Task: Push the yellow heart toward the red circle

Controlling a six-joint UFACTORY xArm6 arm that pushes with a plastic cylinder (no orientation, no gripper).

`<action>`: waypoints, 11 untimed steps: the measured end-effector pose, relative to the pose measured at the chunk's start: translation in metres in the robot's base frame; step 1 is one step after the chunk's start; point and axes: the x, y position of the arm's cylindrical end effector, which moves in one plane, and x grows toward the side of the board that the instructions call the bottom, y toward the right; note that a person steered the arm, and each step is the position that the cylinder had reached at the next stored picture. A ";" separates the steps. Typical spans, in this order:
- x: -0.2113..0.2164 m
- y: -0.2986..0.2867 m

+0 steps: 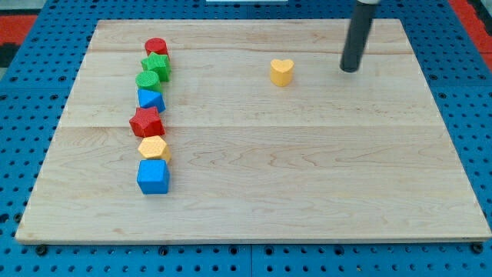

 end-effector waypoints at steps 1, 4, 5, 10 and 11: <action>0.005 -0.093; -0.042 -0.191; -0.022 -0.161; -0.042 -0.271; -0.061 -0.263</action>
